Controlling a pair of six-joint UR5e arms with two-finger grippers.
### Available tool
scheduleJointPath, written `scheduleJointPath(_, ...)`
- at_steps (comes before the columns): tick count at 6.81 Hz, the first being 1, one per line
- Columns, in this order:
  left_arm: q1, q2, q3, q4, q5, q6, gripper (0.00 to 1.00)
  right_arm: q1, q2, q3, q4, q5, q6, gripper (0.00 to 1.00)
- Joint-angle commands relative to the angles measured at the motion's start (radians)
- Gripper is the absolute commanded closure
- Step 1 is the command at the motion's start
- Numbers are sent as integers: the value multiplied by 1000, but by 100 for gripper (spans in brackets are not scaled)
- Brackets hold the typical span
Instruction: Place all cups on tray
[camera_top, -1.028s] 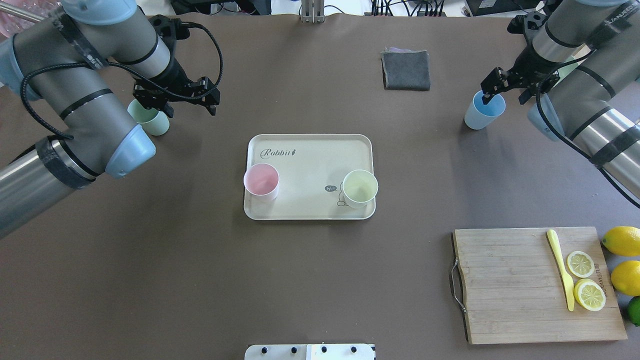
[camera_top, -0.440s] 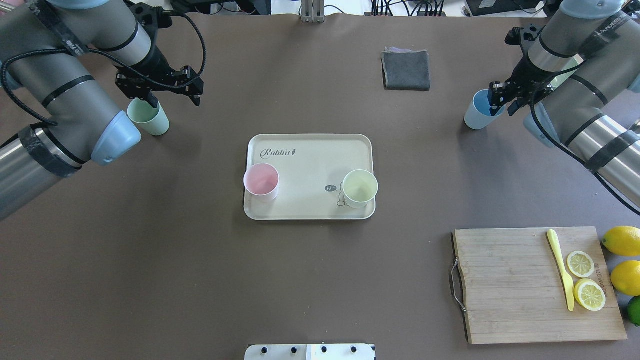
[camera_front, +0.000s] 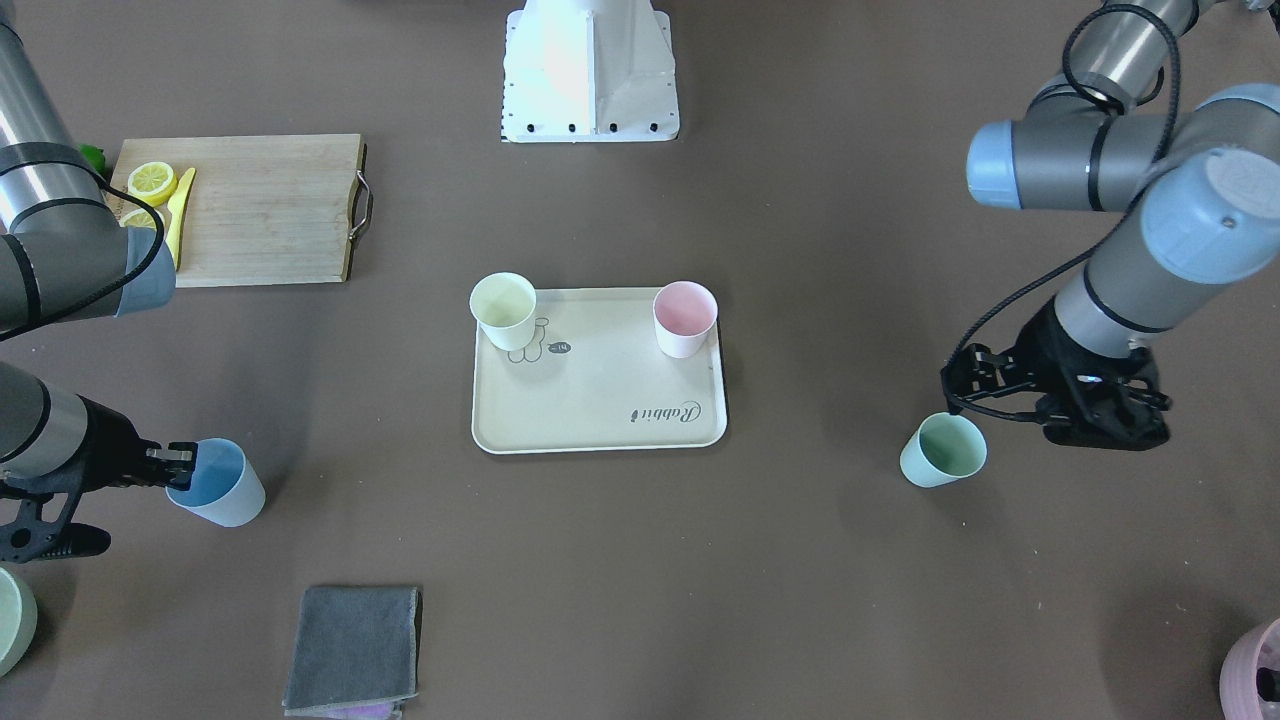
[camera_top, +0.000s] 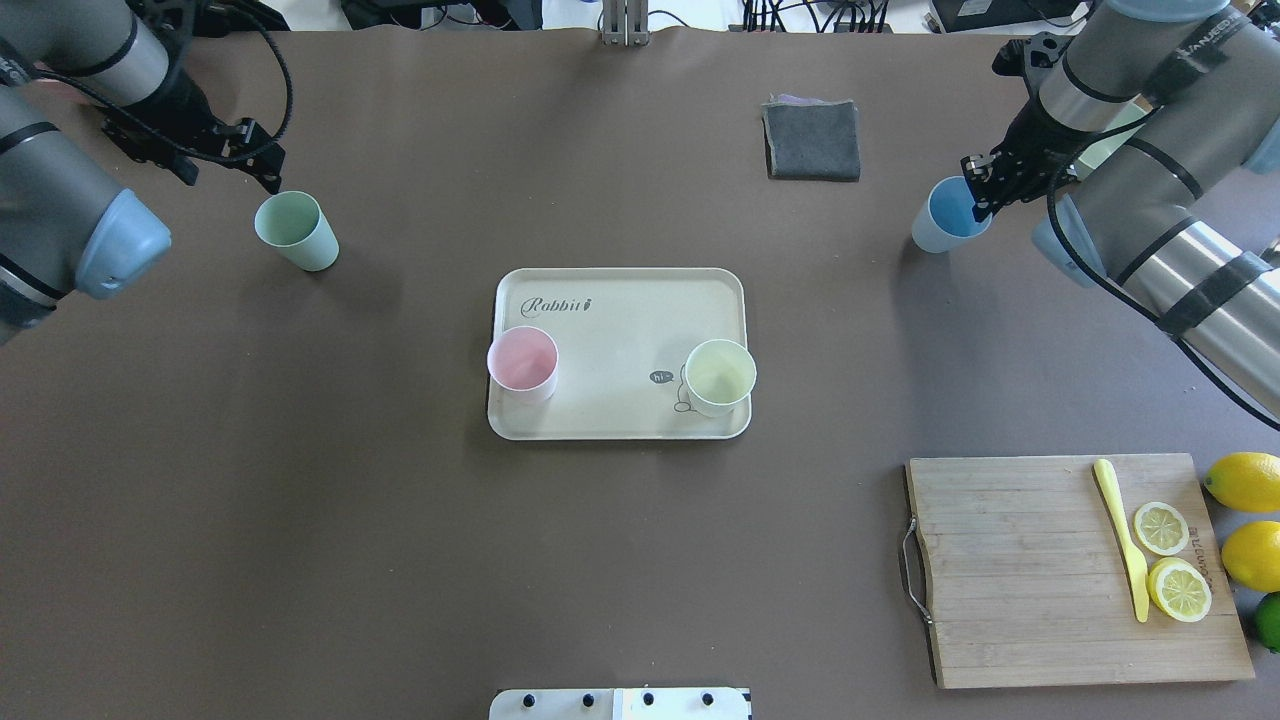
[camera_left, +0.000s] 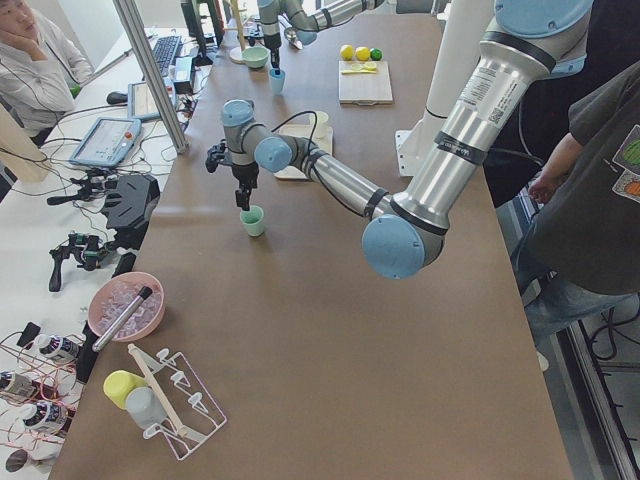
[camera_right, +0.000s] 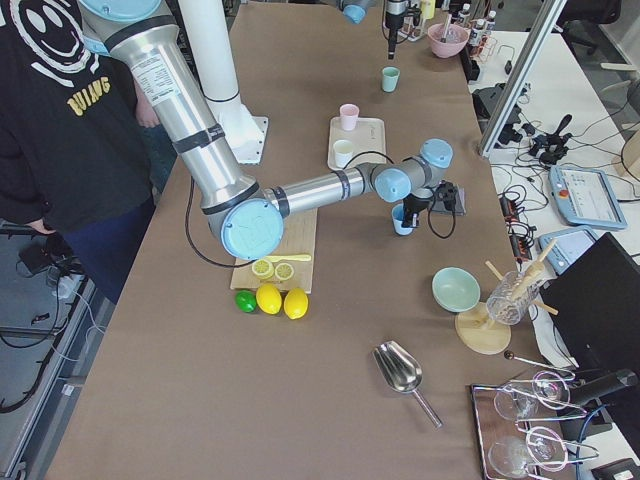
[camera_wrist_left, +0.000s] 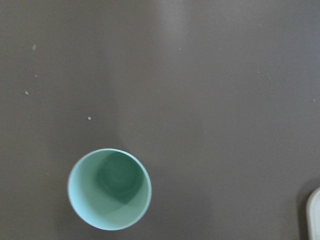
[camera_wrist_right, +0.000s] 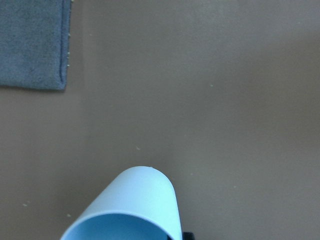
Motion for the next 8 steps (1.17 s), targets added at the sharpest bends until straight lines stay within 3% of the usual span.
scheduleJointPath(1,-28,13,103,-55,-2,55,3,-86,97,31,8,7,202,100)
scheduleJointPath(4,70,16,172,-226,-1,-110,3,-225,168,104,10,-5,378,100)
scheduleJointPath(5,93,16,171,-231,-1,-142,13,-270,177,112,10,-40,402,100)
scheduleJointPath(6,101,16,178,-239,1,-146,50,-304,179,121,10,-68,420,100)
scheduleJointPath(7,101,15,183,-238,1,-140,100,-318,186,123,10,-73,428,100)
scheduleJointPath(8,89,1,180,-224,-2,-138,100,-341,188,120,10,-103,431,100)
